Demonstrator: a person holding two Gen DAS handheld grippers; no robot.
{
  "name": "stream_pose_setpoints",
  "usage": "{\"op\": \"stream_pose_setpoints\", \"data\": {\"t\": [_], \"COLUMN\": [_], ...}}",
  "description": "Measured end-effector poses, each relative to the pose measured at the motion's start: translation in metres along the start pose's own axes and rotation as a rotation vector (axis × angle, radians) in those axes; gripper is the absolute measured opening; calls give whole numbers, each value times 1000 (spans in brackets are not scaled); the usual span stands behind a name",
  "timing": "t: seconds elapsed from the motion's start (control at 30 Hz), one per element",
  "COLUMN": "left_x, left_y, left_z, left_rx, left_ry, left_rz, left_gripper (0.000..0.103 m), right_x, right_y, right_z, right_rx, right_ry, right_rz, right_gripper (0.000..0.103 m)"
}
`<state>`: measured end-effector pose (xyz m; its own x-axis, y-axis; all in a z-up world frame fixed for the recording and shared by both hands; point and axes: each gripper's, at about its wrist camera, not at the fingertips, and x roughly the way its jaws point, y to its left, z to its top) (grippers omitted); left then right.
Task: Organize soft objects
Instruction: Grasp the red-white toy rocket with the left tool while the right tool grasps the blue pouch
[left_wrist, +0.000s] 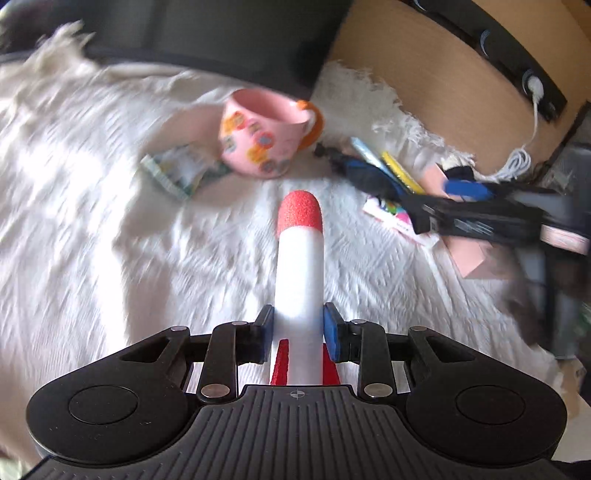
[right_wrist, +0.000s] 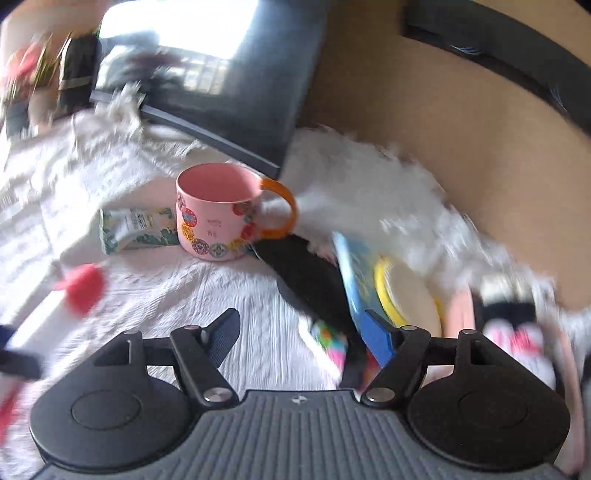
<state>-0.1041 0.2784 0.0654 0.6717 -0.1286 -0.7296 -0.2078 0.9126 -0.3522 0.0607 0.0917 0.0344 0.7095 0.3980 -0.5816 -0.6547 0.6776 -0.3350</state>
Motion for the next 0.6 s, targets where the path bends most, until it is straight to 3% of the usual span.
{"op": "stream_pose_setpoints", "data": {"t": [0.07, 0.17, 0.2, 0.23, 0.27, 0.43, 0.6], "left_x": [-9, -24, -29, -33, -37, -35, -19], "left_y": [8, 19, 24, 27, 31, 42, 35], "left_z": [-8, -14, -16, -16, -17, -16, -9], "left_rx": [-15, -39, -49, -55, -61, -88, -66], "left_ry": [-13, -40, -49, -56, -62, -65, -51], "left_rz": [13, 35, 41, 44, 44, 29, -24], "left_gripper": [32, 32, 32, 32, 32, 32, 32], "right_x": [22, 50, 57, 62, 63, -1, -49], "right_y": [18, 37, 39, 42, 41, 29, -19], "right_z": [8, 13, 14, 16, 18, 42, 40], "right_rx": [-103, -226, -249, -260, -251, -45, 340], "right_ry": [0, 17, 30, 56, 79, 28, 35], "right_rz": [-48, -112, -125, -130, -116, 102, 384], "right_gripper": [71, 57, 44, 20, 17, 13, 13]}}
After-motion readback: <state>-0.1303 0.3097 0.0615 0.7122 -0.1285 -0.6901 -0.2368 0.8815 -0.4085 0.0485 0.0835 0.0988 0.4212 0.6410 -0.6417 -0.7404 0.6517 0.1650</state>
